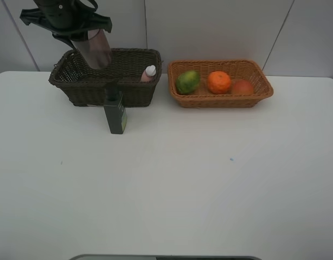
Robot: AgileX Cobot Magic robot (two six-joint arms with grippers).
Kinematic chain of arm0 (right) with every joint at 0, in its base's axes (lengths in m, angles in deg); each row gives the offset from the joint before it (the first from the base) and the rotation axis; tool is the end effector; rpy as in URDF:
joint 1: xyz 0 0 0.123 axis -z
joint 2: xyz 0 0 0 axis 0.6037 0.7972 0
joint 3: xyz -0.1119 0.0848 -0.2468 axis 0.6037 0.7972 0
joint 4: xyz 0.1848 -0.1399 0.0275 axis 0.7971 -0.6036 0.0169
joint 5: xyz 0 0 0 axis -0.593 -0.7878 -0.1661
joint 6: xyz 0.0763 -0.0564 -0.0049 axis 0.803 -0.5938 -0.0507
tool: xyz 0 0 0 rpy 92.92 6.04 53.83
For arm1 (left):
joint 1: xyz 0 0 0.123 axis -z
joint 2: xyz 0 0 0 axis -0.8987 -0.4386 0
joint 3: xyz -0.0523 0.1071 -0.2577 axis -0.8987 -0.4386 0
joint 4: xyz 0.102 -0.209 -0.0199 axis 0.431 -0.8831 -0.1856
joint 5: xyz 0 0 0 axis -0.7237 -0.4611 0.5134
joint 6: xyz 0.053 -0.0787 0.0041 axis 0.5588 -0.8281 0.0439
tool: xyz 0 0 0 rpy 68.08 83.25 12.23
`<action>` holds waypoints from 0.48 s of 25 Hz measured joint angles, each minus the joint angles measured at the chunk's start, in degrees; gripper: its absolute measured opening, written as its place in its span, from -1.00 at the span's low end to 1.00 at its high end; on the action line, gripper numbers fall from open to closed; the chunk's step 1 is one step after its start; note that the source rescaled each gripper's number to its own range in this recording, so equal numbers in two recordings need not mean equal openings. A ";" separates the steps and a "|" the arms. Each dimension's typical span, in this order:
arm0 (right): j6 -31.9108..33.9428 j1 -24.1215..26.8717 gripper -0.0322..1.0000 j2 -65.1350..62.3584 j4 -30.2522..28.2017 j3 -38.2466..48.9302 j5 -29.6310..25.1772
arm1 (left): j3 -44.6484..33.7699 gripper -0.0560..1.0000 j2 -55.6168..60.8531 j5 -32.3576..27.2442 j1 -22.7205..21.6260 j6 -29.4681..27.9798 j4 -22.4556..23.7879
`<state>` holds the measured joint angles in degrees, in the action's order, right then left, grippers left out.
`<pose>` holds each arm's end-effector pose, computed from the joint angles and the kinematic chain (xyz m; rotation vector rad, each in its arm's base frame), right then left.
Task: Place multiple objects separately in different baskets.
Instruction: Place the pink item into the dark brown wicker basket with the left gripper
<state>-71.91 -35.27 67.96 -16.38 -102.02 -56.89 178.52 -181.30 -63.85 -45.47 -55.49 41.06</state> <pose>-0.0200 -0.0091 0.2722 0.0835 2.0163 -0.1350 0.3842 -0.1163 0.2639 0.1096 2.6280 -0.0170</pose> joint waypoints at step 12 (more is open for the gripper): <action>0.00 0.00 1.00 0.00 0.00 0.00 0.00 | 1.11 -0.88 -11.87 14.01 -5.15 -0.71 1.45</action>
<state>-71.91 -35.27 67.96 -16.38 -102.02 -56.89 179.63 -193.18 -49.84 -50.62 -56.20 42.51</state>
